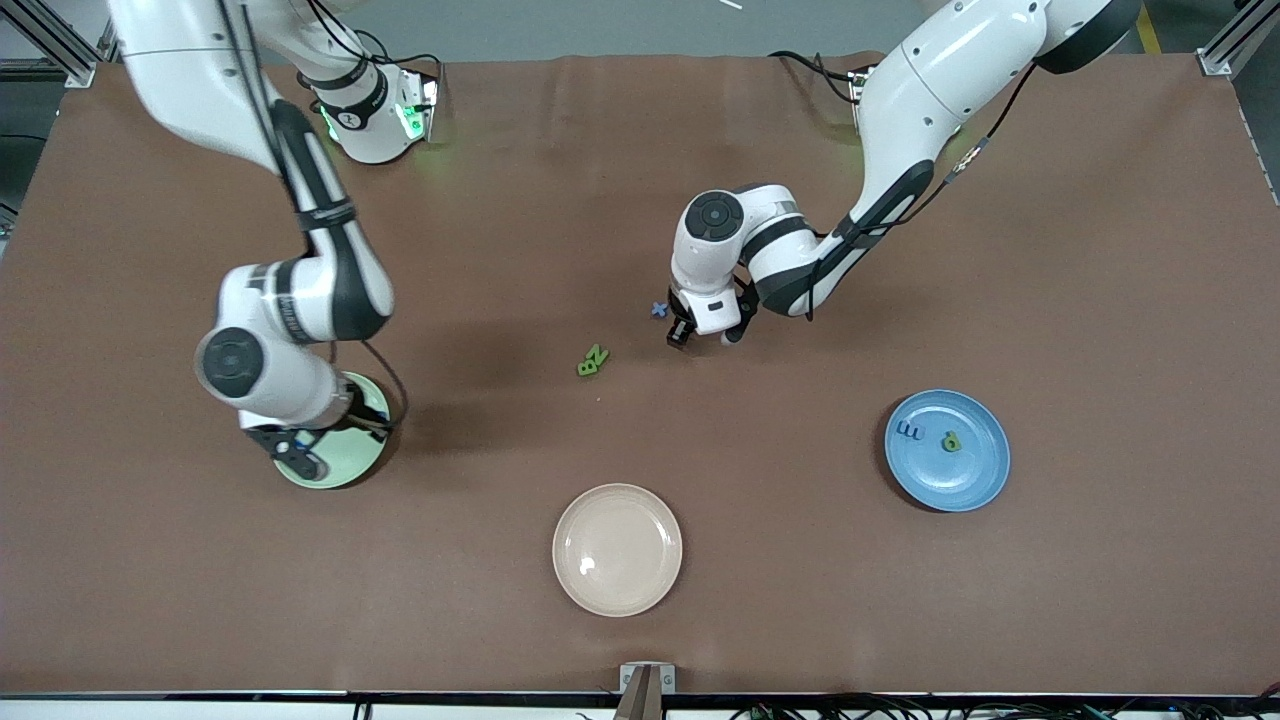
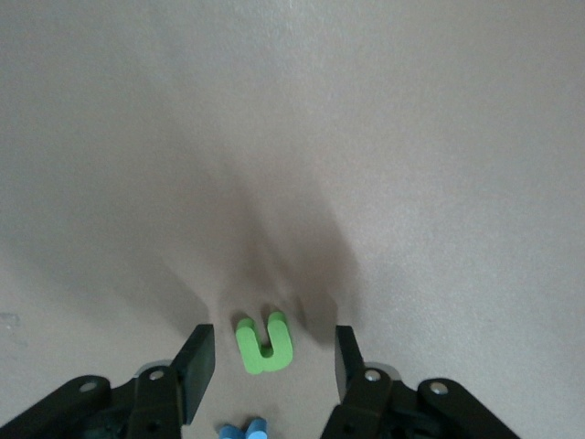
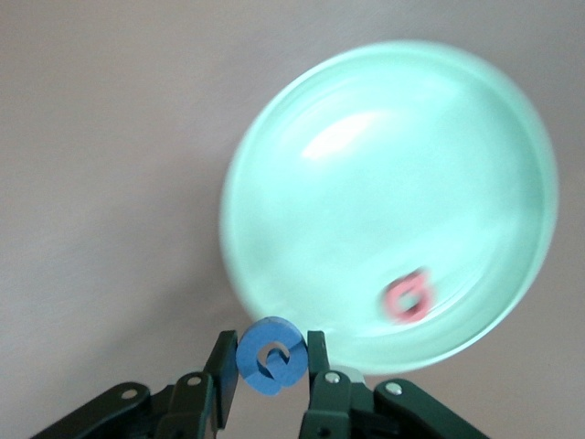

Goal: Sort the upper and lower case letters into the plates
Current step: 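Carry the blue c to the green plate while the left gripper grasps green e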

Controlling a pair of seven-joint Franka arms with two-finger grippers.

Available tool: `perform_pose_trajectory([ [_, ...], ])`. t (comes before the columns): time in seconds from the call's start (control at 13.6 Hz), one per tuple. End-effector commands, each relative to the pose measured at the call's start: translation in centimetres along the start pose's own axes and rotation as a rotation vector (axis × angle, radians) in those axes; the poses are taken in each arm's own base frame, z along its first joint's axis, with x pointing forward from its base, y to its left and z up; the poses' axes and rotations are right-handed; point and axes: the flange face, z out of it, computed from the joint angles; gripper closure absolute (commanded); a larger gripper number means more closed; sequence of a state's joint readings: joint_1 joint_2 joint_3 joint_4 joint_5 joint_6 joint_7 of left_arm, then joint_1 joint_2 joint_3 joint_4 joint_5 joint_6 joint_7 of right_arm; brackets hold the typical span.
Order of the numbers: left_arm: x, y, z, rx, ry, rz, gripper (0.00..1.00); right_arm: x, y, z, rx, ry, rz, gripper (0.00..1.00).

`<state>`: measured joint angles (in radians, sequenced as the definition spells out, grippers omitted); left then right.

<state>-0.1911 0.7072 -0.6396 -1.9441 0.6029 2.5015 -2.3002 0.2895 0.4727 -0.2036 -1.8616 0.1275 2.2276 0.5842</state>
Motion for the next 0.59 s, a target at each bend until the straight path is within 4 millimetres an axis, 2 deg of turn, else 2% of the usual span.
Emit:
perform_pose_trajectory([
  [0.0,-0.6,0.6,0.4,-0.019,-0.006,-0.009,0.46,2.1,5.5,0.9,0.016,-0.009,-0.084,0.99],
  [0.15,-0.6,0.6,0.6,-0.016,-0.007,-0.007,0.52,3.0,7.3,1.9,0.029,0.021,-0.103,0.99],
  [0.37,0.1,0.7,0.8,-0.012,0.005,-0.013,0.53,3.3,7.7,3.8,0.023,0.030,-0.100,0.99],
  [0.44,0.4,0.7,1.0,-0.010,0.008,-0.015,0.58,3.4,7.9,4.2,0.021,0.028,-0.095,0.99],
  [0.51,0.5,0.7,1.0,-0.010,0.010,-0.005,0.71,3.4,7.8,4.8,0.017,0.026,-0.097,0.99],
])
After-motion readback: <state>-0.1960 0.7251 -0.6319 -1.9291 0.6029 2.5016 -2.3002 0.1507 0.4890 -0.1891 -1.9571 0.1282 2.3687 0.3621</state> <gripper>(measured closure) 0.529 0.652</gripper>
